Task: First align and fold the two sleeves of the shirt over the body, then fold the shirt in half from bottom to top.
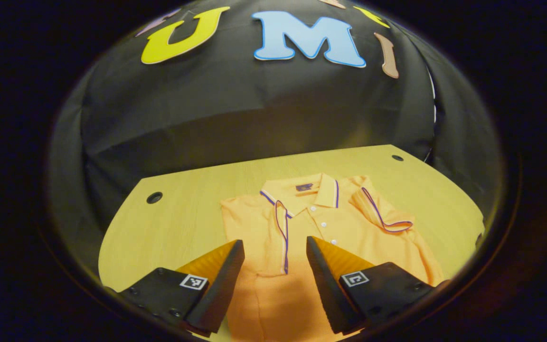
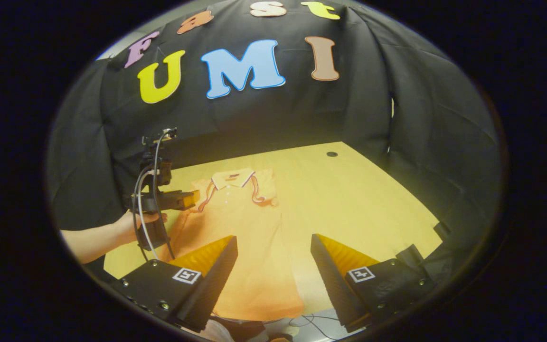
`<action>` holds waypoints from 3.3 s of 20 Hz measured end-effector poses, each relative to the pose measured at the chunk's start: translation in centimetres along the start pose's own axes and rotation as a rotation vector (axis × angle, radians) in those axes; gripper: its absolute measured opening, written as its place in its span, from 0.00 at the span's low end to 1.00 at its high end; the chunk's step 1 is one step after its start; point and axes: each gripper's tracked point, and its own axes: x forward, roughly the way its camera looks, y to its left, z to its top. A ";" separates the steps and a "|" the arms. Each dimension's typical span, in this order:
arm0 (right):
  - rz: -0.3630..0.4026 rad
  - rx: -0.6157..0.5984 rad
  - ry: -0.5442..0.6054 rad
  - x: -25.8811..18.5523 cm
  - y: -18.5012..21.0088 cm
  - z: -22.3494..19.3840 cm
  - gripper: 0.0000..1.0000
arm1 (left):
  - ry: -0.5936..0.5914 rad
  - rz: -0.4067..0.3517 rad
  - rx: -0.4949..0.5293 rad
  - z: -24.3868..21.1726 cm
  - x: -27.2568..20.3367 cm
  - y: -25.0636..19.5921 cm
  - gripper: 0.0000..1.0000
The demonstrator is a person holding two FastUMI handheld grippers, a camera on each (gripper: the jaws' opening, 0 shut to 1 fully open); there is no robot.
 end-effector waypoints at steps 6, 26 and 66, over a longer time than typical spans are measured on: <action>0.073 -0.100 0.050 -0.4 -1.8 -3.5 0.96 | 0.001 0.095 -0.036 -4.4 -9.5 0.3 0.98; 0.067 -0.149 0.252 1.6 -3.1 -13.3 0.96 | 0.128 0.039 -0.060 -20.0 -26.6 -0.9 0.99; 0.247 -0.010 0.281 2.2 0.6 -12.8 0.00 | 0.166 0.095 -0.074 -20.7 -28.9 -2.9 0.06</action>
